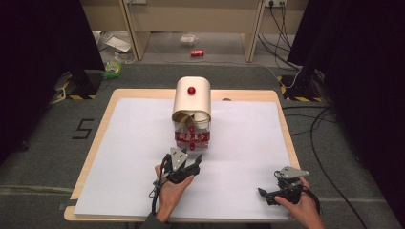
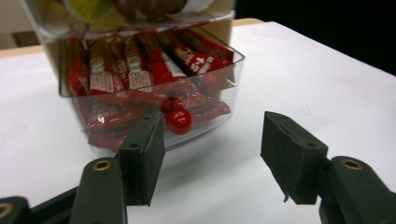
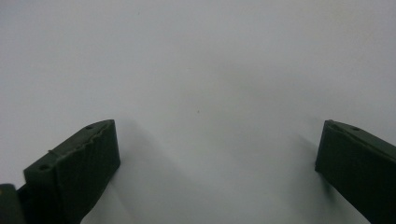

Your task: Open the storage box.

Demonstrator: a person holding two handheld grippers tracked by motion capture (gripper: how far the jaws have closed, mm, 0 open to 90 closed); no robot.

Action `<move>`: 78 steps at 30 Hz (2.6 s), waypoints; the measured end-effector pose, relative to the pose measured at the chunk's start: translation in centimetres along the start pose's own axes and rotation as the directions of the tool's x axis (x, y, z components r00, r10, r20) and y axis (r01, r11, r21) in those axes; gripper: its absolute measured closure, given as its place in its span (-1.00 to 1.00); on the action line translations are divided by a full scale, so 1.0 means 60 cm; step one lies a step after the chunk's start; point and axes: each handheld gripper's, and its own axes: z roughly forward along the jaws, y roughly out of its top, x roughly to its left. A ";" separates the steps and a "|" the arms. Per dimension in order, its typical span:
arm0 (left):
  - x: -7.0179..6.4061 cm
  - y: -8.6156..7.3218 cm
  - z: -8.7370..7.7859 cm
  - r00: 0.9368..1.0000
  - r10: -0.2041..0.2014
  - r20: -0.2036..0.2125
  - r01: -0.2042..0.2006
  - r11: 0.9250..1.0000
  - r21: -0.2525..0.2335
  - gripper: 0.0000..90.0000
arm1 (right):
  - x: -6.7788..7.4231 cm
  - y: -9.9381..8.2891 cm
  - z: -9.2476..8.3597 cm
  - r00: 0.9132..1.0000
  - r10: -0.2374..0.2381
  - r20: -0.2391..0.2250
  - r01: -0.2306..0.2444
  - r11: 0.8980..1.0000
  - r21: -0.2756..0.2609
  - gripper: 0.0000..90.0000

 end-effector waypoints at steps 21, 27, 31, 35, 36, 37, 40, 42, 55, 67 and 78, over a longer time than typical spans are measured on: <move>0.022 0.048 -0.007 0.986 0.100 0.136 -0.094 0.994 -0.049 -0.54 | 0.000 0.000 0.000 1.000 0.000 -0.001 0.000 1.000 -0.001 -0.99; 0.029 0.054 0.002 0.978 0.127 0.166 -0.124 0.992 -0.034 -0.57 | 0.000 0.000 0.000 1.000 0.000 0.000 0.000 1.000 0.000 -1.00; 0.036 0.052 0.009 0.976 0.141 0.164 -0.138 0.990 -0.032 -0.57 | 0.000 0.000 0.000 1.000 0.000 0.000 0.000 1.000 0.000 -0.99; 0.038 0.049 0.018 0.972 0.164 0.167 -0.161 0.986 -0.032 -0.57 | 0.000 0.000 0.000 1.000 0.000 -0.001 0.000 1.000 0.000 -0.99; 0.039 0.048 0.024 0.971 0.169 0.169 -0.167 0.986 -0.026 -0.57 | 0.000 0.000 0.000 1.000 -0.001 0.000 0.001 1.000 0.000 -0.99; 0.039 0.047 0.027 0.970 0.175 0.168 -0.174 0.985 -0.023 -0.57 | 0.000 0.000 0.000 1.000 0.000 -0.001 0.000 1.000 0.000 -0.99; 0.041 0.044 0.033 0.970 0.192 0.150 -0.192 0.981 -0.013 -0.57 | 0.000 0.000 0.000 1.000 -0.001 -0.001 0.001 1.000 -0.001 -1.00; 0.043 0.044 0.037 0.969 0.196 0.148 -0.196 0.981 -0.015 -0.58 | 0.000 0.000 0.000 1.000 0.000 -0.001 0.000 1.000 0.000 -0.99; 0.047 0.040 0.036 0.977 0.144 0.155 -0.144 0.989 -0.012 -0.57 | 0.000 0.000 0.000 1.000 -0.001 -0.001 0.001 1.000 0.000 -0.99; 0.038 0.039 0.023 0.978 0.158 0.138 -0.161 0.987 0.011 -0.56 | 0.000 0.000 0.000 1.000 -0.001 -0.001 0.001 1.000 0.000 -1.00; 0.033 0.035 0.009 0.979 0.146 0.142 -0.150 0.989 0.015 -0.53 | 0.000 0.000 0.000 1.000 -0.001 -0.001 0.001 1.000 0.000 -0.99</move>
